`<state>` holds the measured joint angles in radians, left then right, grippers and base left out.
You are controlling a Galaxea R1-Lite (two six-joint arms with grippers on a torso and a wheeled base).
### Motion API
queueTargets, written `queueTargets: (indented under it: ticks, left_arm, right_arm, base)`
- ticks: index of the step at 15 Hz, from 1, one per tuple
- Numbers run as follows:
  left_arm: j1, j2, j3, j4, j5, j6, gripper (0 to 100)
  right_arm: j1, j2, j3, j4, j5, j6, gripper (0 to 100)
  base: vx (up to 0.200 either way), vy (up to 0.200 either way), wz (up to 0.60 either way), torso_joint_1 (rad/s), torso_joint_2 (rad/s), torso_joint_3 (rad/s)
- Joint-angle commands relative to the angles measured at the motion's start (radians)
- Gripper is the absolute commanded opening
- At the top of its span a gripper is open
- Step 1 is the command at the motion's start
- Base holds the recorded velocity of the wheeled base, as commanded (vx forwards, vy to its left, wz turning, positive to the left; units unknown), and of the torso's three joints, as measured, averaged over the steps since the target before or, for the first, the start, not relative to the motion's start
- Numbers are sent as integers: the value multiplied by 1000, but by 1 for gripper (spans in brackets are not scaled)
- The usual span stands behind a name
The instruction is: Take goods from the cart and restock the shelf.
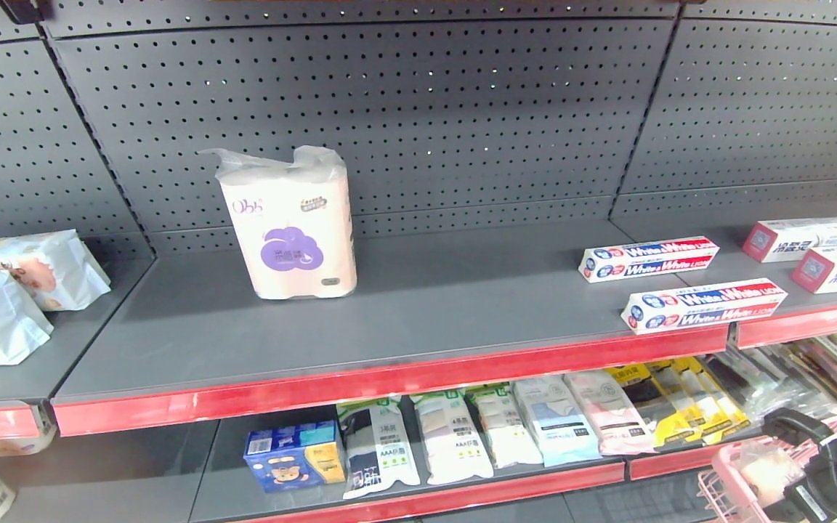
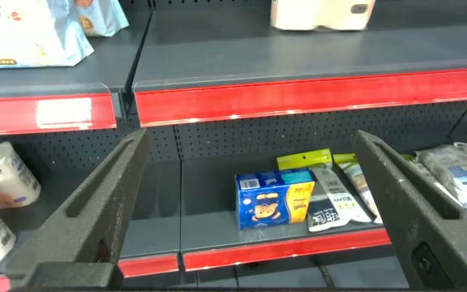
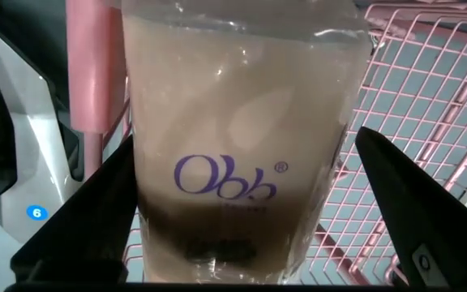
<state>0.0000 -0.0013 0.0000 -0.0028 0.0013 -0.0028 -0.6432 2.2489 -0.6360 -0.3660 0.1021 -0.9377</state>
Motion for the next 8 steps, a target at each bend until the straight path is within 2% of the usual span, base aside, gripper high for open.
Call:
queueTargets:
  ticks: [1,8]
  left_arm:
    - [0,1,0,0,0,0,100]
    - [0,1,0,0,0,0,100]
  right_arm:
    - [0,4,-5,1,2,-3,100]
    - [-30,4,-5,45,24,0,100]
  base:
    - [0,0,0,0,0,0]
    - [0,0,0,0,0,0]
